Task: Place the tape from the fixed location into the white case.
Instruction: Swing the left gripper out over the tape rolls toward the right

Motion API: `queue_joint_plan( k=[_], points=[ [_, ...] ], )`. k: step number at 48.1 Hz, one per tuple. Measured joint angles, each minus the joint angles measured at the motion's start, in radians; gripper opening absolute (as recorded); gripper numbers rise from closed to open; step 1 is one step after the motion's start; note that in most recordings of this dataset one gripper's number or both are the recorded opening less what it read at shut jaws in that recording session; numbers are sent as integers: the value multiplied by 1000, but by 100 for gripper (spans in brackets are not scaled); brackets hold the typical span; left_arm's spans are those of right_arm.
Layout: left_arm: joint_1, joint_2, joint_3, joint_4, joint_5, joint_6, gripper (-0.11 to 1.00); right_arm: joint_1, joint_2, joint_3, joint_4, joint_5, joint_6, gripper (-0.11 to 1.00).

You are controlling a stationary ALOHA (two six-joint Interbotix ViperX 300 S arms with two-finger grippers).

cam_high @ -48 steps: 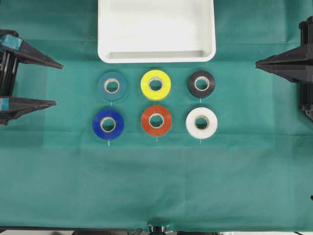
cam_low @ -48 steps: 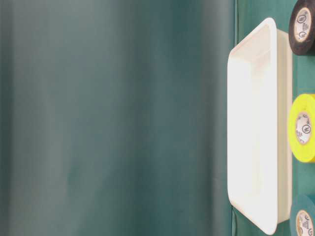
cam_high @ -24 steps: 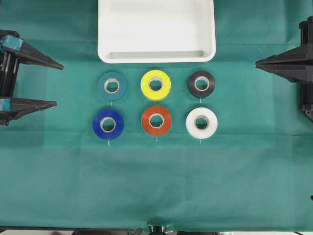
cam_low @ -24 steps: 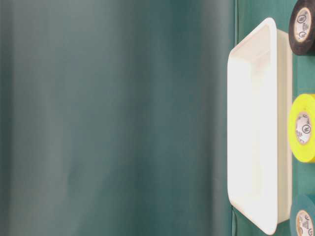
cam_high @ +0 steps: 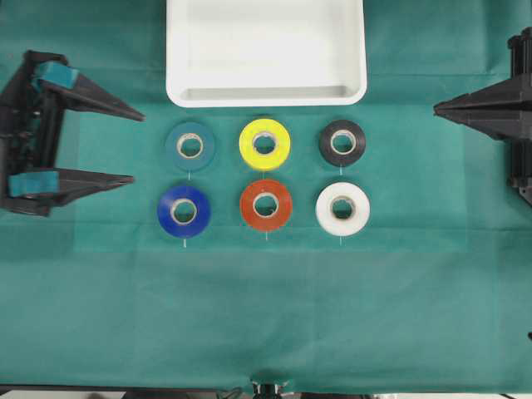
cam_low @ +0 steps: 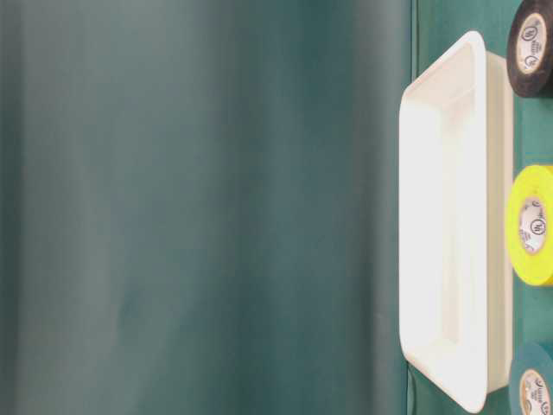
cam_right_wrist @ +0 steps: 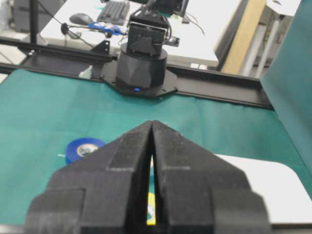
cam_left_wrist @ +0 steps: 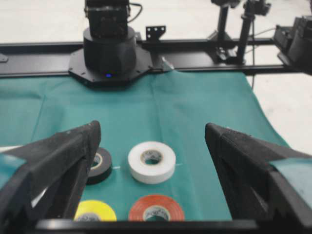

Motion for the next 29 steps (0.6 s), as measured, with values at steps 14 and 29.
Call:
queue_joint_plan(
  k=[14,29],
  points=[
    [14,219,-140,0,-54,2,99,0,5,0,0,-2,0,0],
    [15,436,-342,0,-63,5,99,0,5,0,0,0,0,0]
  ],
)
